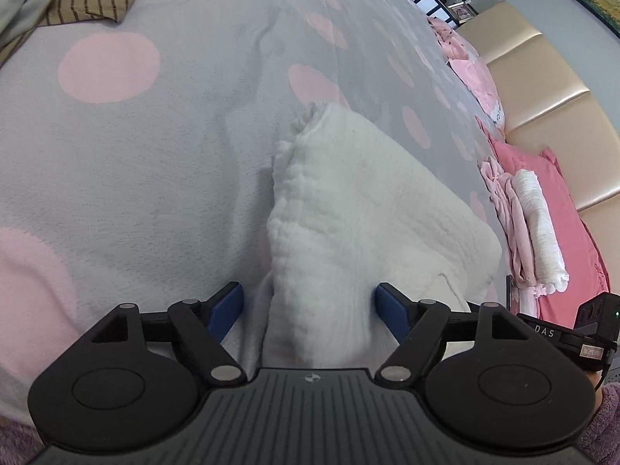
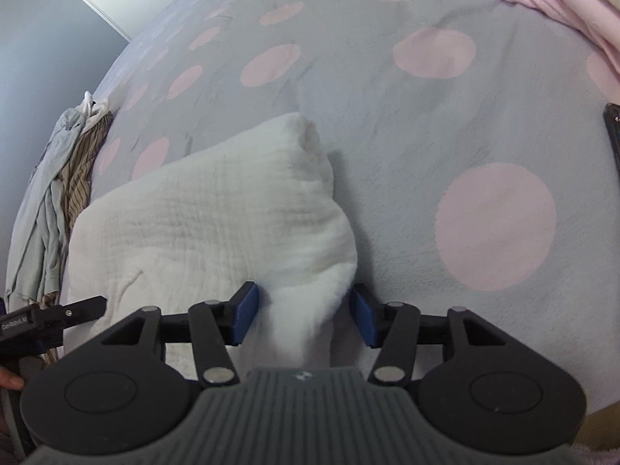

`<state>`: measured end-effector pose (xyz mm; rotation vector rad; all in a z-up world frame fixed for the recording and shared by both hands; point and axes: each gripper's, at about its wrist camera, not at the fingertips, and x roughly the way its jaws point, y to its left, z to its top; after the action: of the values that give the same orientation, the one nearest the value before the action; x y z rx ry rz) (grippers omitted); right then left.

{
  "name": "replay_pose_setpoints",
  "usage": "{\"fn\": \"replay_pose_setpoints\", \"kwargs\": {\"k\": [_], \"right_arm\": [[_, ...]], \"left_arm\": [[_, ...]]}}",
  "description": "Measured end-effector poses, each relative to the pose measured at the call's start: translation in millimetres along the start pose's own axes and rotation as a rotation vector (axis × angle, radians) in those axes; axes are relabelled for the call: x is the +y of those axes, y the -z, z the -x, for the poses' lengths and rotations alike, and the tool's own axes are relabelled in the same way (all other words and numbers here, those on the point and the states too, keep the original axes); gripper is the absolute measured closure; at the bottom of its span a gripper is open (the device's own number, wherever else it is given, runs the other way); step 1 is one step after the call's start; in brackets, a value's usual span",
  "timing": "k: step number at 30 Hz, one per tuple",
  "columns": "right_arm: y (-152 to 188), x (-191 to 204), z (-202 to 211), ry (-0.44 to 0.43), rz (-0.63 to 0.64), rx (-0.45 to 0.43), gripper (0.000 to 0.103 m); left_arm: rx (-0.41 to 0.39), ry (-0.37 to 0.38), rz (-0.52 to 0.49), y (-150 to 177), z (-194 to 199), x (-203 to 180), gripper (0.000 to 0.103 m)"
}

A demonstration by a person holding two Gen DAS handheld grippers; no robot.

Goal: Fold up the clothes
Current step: 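Pinch the folded garment's edge with both tools and lift it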

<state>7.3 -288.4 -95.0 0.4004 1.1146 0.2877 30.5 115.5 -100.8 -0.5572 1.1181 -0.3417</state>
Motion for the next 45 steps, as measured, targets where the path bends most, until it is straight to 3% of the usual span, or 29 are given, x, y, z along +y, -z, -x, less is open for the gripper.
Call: {"fn": "replay_pose_setpoints", "kwargs": {"k": [5,10,14,18,24,28,34,36,40,42,43,44,45], "right_arm": [[1.5,5.1,-5.9,-0.04,0.025,-0.005,0.053],[3.6,6.9,-3.3,-0.056,0.021,-0.018,0.065],[3.0,6.4,-2.6,-0.052,0.011,-0.02,0.065],[3.4,2.7,-2.9,-0.053,-0.014,-0.024,0.062],[2.4,-6.6,1.6,-0.086,-0.044,-0.017,0.06],[0.2,-15.2,5.1,-0.12,-0.081,0.016,0.059],[0.5,-5.2,-2.7,-0.099,-0.023,0.016,0.06],[0.0,2.2,-5.8,-0.084,0.024,0.007,0.061],[-0.6,12.1,-5.2,-0.081,0.083,-0.011,0.07],[-1.0,10.8,-2.1,-0.082,0.074,-0.014,0.071],[-1.3,9.2,-0.5,-0.084,0.064,-0.015,0.072],[-1.8,7.4,0.4,-0.087,0.054,-0.014,0.072],[-2.0,5.5,1.1,-0.089,0.047,-0.013,0.072]], "left_arm": [[-0.004,-0.024,-0.084,2.8,-6.1,-15.4,0.029],[-0.023,-0.065,-0.206,10.1,-2.5,-36.3,0.043],[-0.023,-0.058,-0.181,12.3,1.7,-34.9,0.046],[-0.002,-0.034,-0.103,8.9,-0.1,-24.7,0.041],[-0.011,-0.015,-0.124,12.2,0.0,-23.0,0.033],[0.016,0.006,-0.08,9.6,3.3,-18.1,0.033],[0.051,0.049,0.003,2.9,-5.1,-5.8,0.032],[0.056,0.052,-0.015,0.4,-9.7,-8.5,0.024],[0.038,0.023,-0.173,4.4,-11.3,-29.6,0.021],[0.018,0.016,-0.242,7.8,-8.5,-38.4,0.032],[0.019,0.033,-0.241,8.1,-6.1,-38.5,0.038],[0.022,0.054,-0.236,8.3,-3.7,-38.3,0.053],[0.026,0.061,-0.226,7.9,-1.9,-37.0,0.055]]}}
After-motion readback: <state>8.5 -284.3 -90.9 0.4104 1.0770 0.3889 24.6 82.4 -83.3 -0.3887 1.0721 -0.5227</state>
